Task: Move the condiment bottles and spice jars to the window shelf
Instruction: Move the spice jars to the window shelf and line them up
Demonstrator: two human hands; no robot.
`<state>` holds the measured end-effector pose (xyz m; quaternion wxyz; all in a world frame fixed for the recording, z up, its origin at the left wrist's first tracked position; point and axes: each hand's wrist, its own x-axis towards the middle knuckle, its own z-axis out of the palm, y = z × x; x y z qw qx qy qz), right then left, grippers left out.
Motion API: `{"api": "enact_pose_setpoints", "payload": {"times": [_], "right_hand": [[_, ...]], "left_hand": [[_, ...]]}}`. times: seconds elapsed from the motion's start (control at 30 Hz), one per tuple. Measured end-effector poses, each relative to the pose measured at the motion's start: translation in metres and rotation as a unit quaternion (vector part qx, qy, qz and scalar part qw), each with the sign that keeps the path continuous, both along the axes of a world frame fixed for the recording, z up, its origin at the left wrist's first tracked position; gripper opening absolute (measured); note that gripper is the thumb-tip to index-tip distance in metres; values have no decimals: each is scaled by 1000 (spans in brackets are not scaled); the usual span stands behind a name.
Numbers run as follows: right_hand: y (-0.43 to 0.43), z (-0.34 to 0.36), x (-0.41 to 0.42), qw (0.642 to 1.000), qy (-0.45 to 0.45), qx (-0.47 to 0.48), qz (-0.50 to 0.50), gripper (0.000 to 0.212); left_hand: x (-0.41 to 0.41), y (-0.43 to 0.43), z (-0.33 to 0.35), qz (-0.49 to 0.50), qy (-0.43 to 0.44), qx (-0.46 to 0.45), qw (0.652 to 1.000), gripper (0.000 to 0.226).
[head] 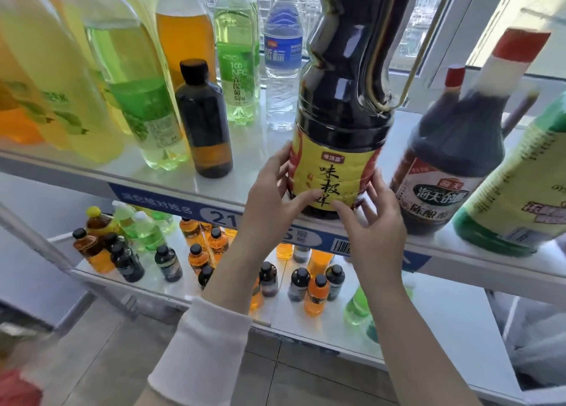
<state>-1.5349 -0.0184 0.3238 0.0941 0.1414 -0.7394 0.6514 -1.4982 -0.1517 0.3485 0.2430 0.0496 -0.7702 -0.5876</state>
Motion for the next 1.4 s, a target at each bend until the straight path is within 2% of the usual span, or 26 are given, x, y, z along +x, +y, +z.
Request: {"api": "enact_pose_setpoints", "payload": {"times": [0.27,0.43,0.53,0.57,0.63,0.7,0.73,0.83,0.9,0.97,1.17,1.4], "right_hand": [[0,-11,-3,998,26,46,-33,72],[2,-1,6,998,19,54,-21,72],[18,4,23,997,61,44,-28,59],[26,5,29,995,81,33,-40,51],[45,5,36,989,125,8,-81,36],[65,5,34,982,141,-23,-127,27],[73,6,30,980,130,-42,-142,25],[89,8,17,985,77,-58,-143,32],[93,7,10,992,40,-56,-107,40],[95,7,6,997,8,-48,-67,44],[105,6,-2,999,-2,-48,-16,46],[109,7,0,1000,-1,-26,11,55]], "left_hand": [[-6,3,0,-16,0,7,1000,76],[-7,5,-3,-16,-9,-6,1000,77],[-2,10,-2,0,-12,-37,999,81],[3,16,-2,37,11,-41,998,77],[19,37,-4,113,126,-34,985,57],[32,68,-6,116,222,-28,968,37],[34,84,-9,87,235,-38,967,33],[22,123,-16,-5,151,-44,988,43],[6,136,-17,-17,65,-16,998,51],[-5,142,-19,-7,17,17,1000,55],[-13,155,-21,41,3,16,999,69],[-13,159,-19,34,13,21,999,61]]}}
